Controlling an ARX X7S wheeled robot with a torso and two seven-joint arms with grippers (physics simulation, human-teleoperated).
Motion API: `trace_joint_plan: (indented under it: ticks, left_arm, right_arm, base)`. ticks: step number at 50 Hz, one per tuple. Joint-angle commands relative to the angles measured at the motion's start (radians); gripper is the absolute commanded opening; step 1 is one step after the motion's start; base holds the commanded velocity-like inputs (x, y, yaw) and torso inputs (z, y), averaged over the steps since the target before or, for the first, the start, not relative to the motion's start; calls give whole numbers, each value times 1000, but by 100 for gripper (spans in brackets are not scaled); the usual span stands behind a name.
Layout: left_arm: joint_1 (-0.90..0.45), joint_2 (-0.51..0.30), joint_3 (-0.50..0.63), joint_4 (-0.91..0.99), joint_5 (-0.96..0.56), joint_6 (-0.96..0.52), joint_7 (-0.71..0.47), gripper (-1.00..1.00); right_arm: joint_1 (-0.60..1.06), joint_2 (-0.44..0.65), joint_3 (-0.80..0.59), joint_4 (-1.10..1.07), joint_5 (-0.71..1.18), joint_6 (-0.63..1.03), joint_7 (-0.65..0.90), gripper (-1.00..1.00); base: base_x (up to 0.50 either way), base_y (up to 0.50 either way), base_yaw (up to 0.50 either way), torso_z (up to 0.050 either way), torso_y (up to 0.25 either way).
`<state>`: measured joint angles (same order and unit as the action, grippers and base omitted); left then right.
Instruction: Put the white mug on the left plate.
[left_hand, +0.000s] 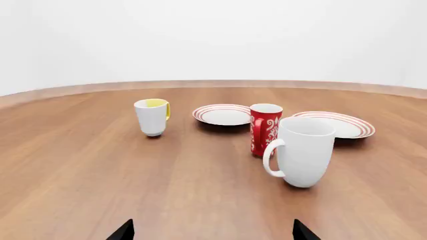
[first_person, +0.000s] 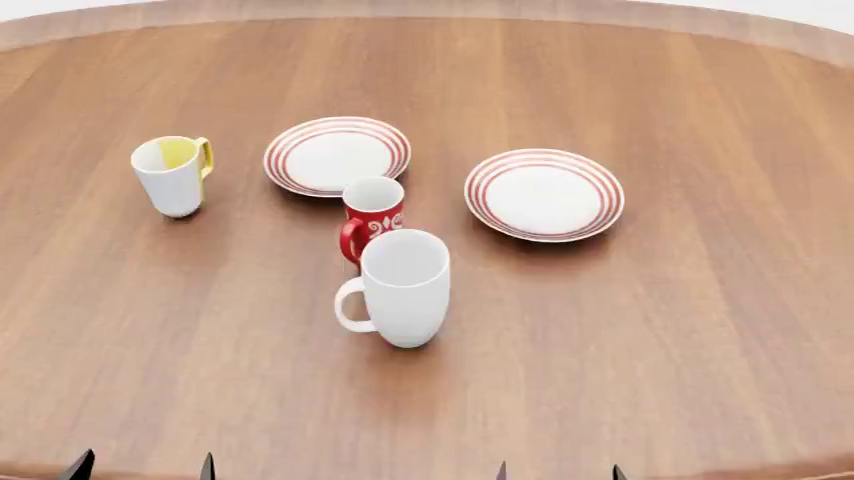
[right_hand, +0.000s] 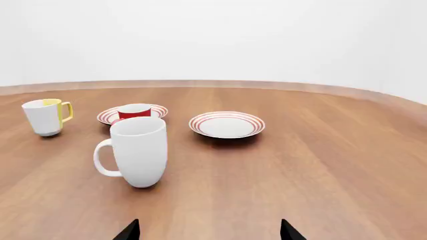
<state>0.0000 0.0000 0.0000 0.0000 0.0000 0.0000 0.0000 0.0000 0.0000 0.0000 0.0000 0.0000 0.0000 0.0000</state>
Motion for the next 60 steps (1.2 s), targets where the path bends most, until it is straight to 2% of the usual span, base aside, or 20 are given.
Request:
trace_joint_plan:
  ticks: [1, 2, 4, 7, 9, 11, 12, 14, 20, 30, 35, 44, 60]
  left_arm:
    - [-1, -12, 12, -2, -12, 1, -12, 100]
    - [-1, -14, 27, -5, -9, 4, -25, 100]
    - [-10, -23, 46, -34, 17, 17, -59, 100]
    - [-27, -29, 57, -69, 21, 20, -88, 100]
    - [-43, -38, 71, -97, 40, 22, -104, 100]
    - [-50, -53, 76, -134, 41, 38, -103, 100]
    - [-52, -60, 73, -128, 33, 35, -99, 100]
    - [-34, -88, 70, -28, 9, -30, -64, 100]
    - [2, -145, 31, 219, -6, -175, -57, 100]
    - [31, -175, 13, 433, -28, -291, -57, 100]
    - [27, -178, 4, 472, -43, -319, -61, 100]
    - [31, -182, 18, 354, -50, -232, -52, 100]
    - [53, -176, 35, 316, -77, -192, -51, 100]
  right_arm:
    - [1, 10, -12, 2, 10, -2, 12, 100]
    - [-3, 11, -16, -35, 90, 49, -20, 100]
    - [-10, 23, -40, -48, 58, 43, 13, 100]
    - [6, 28, -36, -44, 124, 101, 4, 100]
    - [36, 30, -4, 48, 147, 81, 30, 100]
    - [10, 63, -28, 43, 126, 27, -2, 100]
    - [5, 72, -29, 22, 121, 58, 6, 100]
    - [-17, 114, -44, -78, 87, 116, 9, 100]
    - [-46, 191, -21, -391, 94, 347, 10, 100]
    - [-48, 208, -18, -633, 116, 501, 33, 100]
    - [-27, 213, -28, -653, 101, 520, 48, 100]
    - [-36, 216, -39, -626, 114, 479, 37, 100]
    - [-39, 212, -47, -575, 116, 435, 50, 100]
  base:
    - [0, 0, 0, 0, 0]
    - [0, 0, 0, 0, 0]
    - [0, 0, 0, 0, 0]
    - [0, 0, 0, 0, 0]
    - [0, 0, 0, 0, 0]
    - [0, 0, 0, 0, 0]
    - [0, 0, 0, 0, 0]
    - [0, 0, 0, 0, 0]
    - [57, 0, 0, 0, 0]
    - [256, 0, 0, 0, 0]
    - [262, 0, 0, 0, 0]
    - [264, 3, 0, 0, 0]
    - [262, 29, 0, 0, 0]
